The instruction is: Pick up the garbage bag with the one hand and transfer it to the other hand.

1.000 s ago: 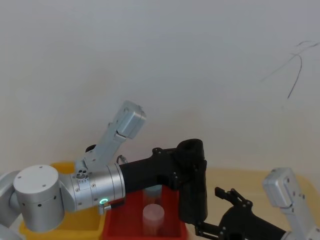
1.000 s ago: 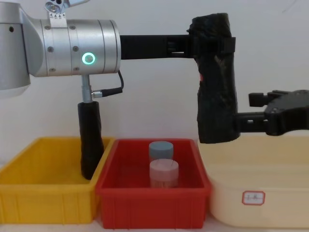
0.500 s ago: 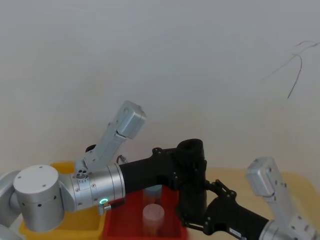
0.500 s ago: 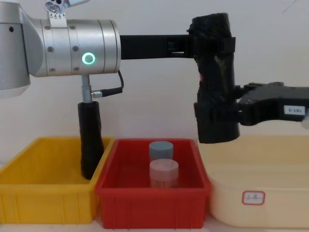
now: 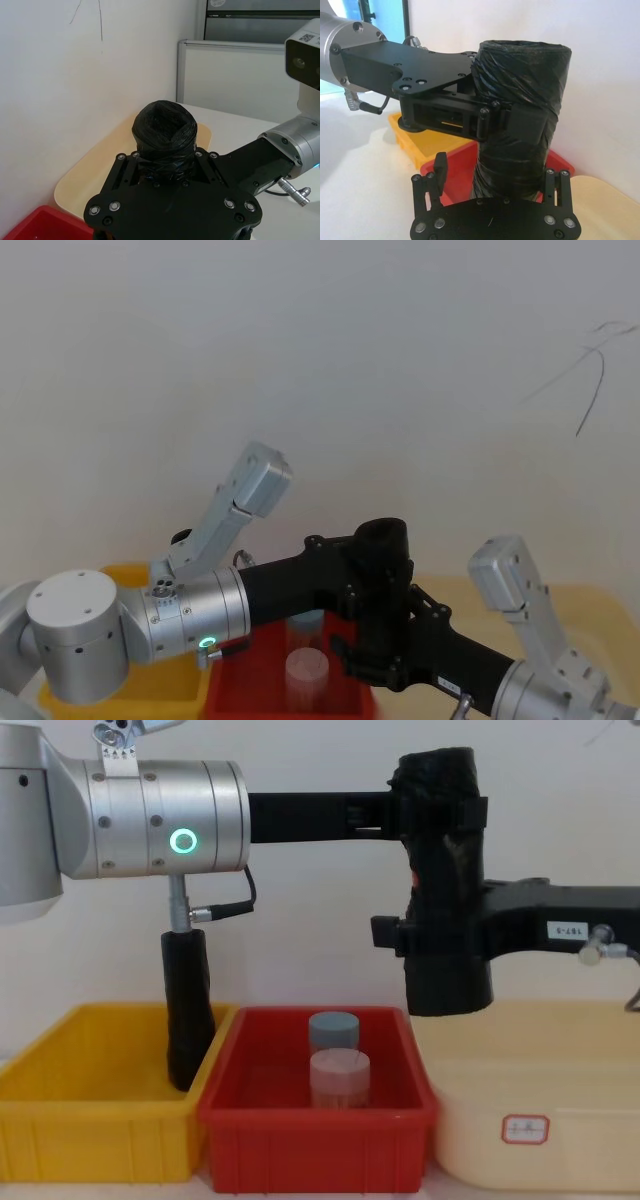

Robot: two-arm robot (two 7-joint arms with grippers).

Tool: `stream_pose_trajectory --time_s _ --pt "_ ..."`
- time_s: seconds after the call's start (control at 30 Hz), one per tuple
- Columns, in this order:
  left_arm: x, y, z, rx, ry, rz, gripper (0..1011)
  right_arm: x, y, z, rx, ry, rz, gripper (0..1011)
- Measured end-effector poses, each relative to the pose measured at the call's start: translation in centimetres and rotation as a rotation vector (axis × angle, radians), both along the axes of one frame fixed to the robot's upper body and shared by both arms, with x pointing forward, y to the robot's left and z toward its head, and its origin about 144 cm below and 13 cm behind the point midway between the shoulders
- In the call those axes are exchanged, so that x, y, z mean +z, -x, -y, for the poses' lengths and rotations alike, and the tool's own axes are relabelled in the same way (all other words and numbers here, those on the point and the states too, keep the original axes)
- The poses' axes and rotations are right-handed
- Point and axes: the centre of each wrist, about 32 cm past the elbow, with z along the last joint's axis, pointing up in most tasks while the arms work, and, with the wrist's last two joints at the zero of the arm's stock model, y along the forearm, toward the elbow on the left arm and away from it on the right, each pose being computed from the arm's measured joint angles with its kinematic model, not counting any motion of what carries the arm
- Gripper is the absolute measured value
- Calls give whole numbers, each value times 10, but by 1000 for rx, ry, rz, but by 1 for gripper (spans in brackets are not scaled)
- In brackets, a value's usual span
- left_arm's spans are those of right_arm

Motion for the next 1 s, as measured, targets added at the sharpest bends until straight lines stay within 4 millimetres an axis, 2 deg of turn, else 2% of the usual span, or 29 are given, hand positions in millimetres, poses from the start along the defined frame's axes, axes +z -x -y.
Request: stream_pose_trajectory --time_s 0.1,0.27,0.4,0.47,0.6,1.0 --pt "0 0 0 0 0 0 394 0 -1 -1 3 -1 -1 997" --pt "0 0 0 0 0 0 394 1 -4 -2 6 -3 -2 910" --pt "0 0 0 0 0 0 394 1 -5 -3 8 -5 -2 768" --pt "0 0 0 0 0 0 394 1 -6 -4 9 -5 -1 749" --pt "0 0 0 0 0 0 394 1 -6 -4 10 -6 -1 620" --pt "0 0 0 0 0 0 394 2 -7 -5 13 -8 -1 597"
